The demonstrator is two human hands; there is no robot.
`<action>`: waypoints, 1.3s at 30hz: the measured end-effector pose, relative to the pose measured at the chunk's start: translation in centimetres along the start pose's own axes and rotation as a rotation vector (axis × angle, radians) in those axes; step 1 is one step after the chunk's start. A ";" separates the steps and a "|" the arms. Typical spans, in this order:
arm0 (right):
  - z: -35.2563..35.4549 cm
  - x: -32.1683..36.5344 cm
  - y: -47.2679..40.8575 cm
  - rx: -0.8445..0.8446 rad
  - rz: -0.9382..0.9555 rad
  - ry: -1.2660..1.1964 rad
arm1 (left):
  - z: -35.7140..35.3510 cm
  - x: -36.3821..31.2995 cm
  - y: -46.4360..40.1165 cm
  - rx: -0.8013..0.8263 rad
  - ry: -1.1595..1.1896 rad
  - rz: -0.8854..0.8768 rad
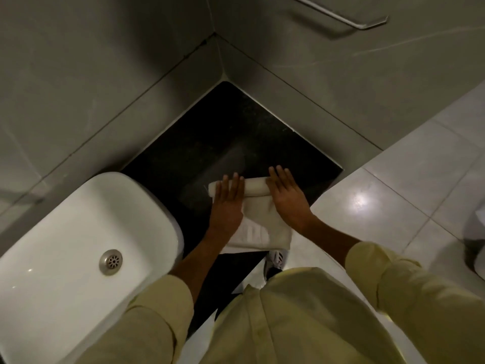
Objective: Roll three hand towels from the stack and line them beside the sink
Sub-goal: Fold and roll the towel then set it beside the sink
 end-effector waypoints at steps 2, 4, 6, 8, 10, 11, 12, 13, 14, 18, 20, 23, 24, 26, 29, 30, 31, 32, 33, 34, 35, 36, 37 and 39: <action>-0.7 0.9 2.3 -0.055 0.011 -0.032 | -1.4 -0.4 1.6 0.021 -0.049 0.035; -0.9 1.6 4.1 -0.059 0.004 -0.053 | -1.5 -0.9 2.7 0.037 -0.065 0.041; -0.1 1.9 4.2 -0.048 0.015 -0.066 | 0.2 -1.5 2.8 0.007 -0.032 0.030; 1.7 1.2 2.3 0.031 -0.034 -0.097 | 2.6 -0.8 1.3 0.061 0.022 0.093; 3.4 -0.2 -0.8 0.114 -0.132 -0.110 | 4.4 0.4 -1.4 0.154 0.059 0.171; 3.8 -0.8 -2.2 0.172 -0.164 -0.127 | 4.9 0.8 -2.9 0.203 0.055 0.175; 3.8 -1.1 -3.3 0.233 -0.174 -0.146 | 4.9 1.1 -4.3 0.257 0.032 0.143; 3.3 -1.0 -4.0 0.311 -0.163 -0.139 | 4.1 1.1 -5.1 0.354 -0.003 0.089; 2.6 -0.5 -4.2 0.405 -0.138 -0.130 | 3.0 1.1 -5.4 0.462 -0.038 0.031; 1.0 0.8 -2.6 0.458 -0.131 -0.149 | -1.1 0.9 -4.0 0.683 -0.030 -0.001; 1.6 1.2 -0.9 0.267 -0.188 -0.136 | -1.3 0.1 -2.5 0.573 -0.031 -0.015; 1.1 3.4 2.9 0.020 -0.179 -0.081 | -0.7 -0.8 1.1 0.256 -0.111 -0.019; 0.6 3.9 4.3 -0.047 -0.161 -0.092 | -0.5 -1.2 2.7 0.176 -0.105 -0.009; -0.7 4.8 7.0 -0.100 -0.126 -0.110 | -0.9 -1.9 5.7 0.080 -0.079 0.005; -1.5 6.5 10.3 -0.123 -0.063 -0.072 | -1.1 -3.0 9.0 0.106 -0.034 -0.011; -1.2 6.8 10.9 -0.142 -0.059 -0.093 | -0.9 -3.2 9.9 0.133 -0.036 -0.020; -0.4 6.7 11.0 -0.178 -0.071 -0.127 | -0.4 -3.3 10.5 0.164 -0.046 -0.032; 0.7 6.4 10.8 -0.188 -0.098 -0.172 | 0.3 -3.2 10.8 0.186 -0.050 -0.032; 1.4 5.7 9.9 -0.152 -0.129 -0.218 | 1.3 -2.9 10.4 0.191 -0.044 -0.015; 2.2 4.9 8.7 -0.093 -0.164 -0.239 | 2.5 -2.5 9.6 0.167 -0.023 0.002; 2.9 4.0 7.3 -0.034 -0.197 -0.257 | 3.7 -2.0 8.2 0.127 -0.003 0.016; 3.5 3.2 5.9 0.018 -0.225 -0.270 | 4.6 -1.4 6.5 0.119 0.028 0.033; 3.7 2.6 4.5 0.085 -0.252 -0.263 | 4.9 -0.7 4.9 0.144 0.068 0.046; 2.9 2.2 2.8 0.276 -0.248 -0.226 | 4.0 0.5 2.6 0.282 0.155 0.055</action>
Point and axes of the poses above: each hand's wrist, its own y-axis away from the middle knuckle, its own z-axis out of the back of the hand, x = y × z, the point moved 10 cm from there along -y, towards the middle knuckle, and after that the axes turned 2 degrees about y, right-handed, at the moved point
